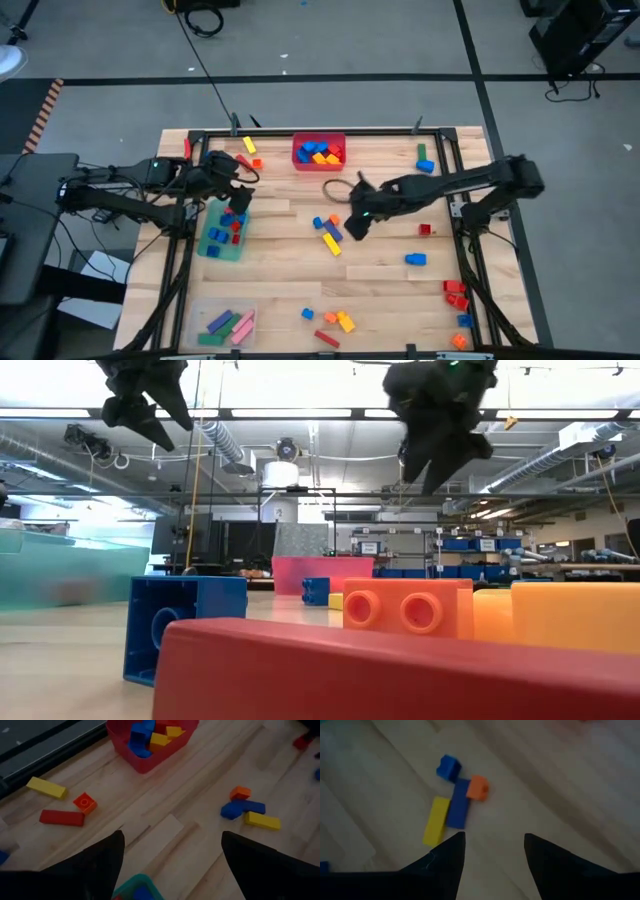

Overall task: Sort blocks by size
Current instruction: Put the yellow rectangle block into the transparent bin

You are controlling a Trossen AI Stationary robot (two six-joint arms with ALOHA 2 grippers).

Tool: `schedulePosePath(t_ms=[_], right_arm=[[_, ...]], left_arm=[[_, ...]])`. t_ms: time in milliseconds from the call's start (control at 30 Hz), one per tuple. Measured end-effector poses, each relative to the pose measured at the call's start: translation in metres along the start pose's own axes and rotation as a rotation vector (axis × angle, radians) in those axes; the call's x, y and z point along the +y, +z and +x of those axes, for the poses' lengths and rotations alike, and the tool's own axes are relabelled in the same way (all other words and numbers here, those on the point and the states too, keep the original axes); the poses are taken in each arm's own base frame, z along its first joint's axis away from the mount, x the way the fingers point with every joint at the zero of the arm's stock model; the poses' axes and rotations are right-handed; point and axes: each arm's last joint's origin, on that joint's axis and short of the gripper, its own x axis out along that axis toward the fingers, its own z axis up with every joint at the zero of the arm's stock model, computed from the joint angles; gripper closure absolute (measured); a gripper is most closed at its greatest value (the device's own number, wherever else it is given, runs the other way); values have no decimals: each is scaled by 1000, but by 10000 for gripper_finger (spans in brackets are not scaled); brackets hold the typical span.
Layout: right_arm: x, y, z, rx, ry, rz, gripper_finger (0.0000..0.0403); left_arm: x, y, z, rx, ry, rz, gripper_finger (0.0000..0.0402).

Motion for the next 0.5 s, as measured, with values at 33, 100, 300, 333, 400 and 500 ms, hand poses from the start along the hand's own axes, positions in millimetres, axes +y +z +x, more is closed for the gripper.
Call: schedulePosePath(t_ms=[33, 100, 300, 333, 400, 500], right_arm=[[7, 1, 7, 19, -3, -1, 187], [22, 2, 19, 58, -6, 11, 189], [62, 2, 50, 146, -77, 34, 194], [68, 1, 55, 157, -90, 40, 194], [79, -1, 66, 170, -107, 58, 194], [91, -5, 85, 187, -132, 92, 194]], left_arm=[[0, 0, 0, 2, 2, 4, 62], [0, 0, 0, 2, 1, 23, 62], [0, -1, 0, 8, 2, 85, 62], [0, -1, 0, 9, 2, 90, 62], [0, -1, 0, 9, 1, 114, 62], [0, -1, 0, 9, 1, 158, 62]])
